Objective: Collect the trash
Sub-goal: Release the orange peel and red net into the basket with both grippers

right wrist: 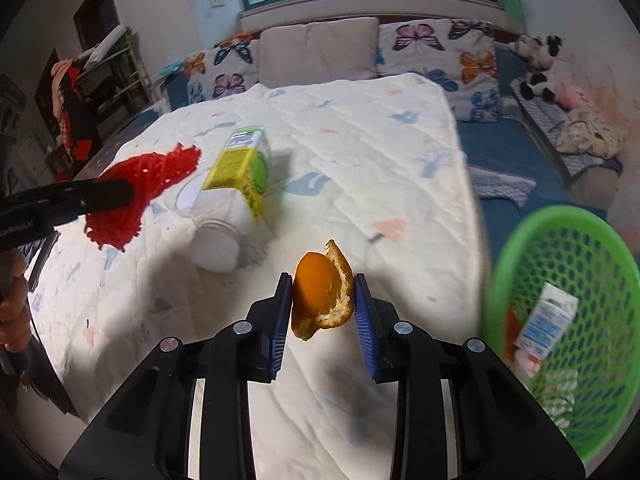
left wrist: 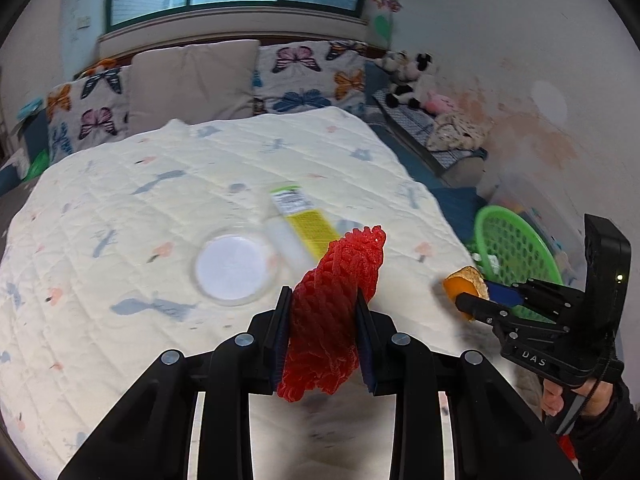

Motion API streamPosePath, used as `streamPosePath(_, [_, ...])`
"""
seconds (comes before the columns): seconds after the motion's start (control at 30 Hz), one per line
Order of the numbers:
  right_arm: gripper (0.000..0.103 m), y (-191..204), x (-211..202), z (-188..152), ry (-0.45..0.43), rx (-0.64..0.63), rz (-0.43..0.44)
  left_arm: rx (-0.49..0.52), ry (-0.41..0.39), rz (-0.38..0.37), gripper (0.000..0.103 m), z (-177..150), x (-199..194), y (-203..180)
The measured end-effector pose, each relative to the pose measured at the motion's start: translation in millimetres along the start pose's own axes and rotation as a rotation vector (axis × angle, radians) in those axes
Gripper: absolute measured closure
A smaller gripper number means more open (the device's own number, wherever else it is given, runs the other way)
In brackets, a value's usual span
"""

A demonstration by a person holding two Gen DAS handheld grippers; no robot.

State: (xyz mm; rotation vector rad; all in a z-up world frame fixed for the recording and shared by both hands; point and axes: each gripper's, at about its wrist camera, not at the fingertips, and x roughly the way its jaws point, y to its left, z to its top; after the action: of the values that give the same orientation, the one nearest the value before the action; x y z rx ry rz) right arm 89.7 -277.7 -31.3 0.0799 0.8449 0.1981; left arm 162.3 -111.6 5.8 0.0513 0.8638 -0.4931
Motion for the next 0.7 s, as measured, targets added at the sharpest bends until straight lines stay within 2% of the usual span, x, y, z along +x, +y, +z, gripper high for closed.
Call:
streamPosePath(0.37, [0.071, -51, -40, -25, -0.021, 0.077, -0.104, 0.098, 0.026, -0.076, 0.074, 15, 25, -76])
streamPosePath(0.7, [0.071, -112, -66, -47, -0.030, 0.172, -0.203, 0.184, 0.071, -0.130, 0.074, 27, 56, -146])
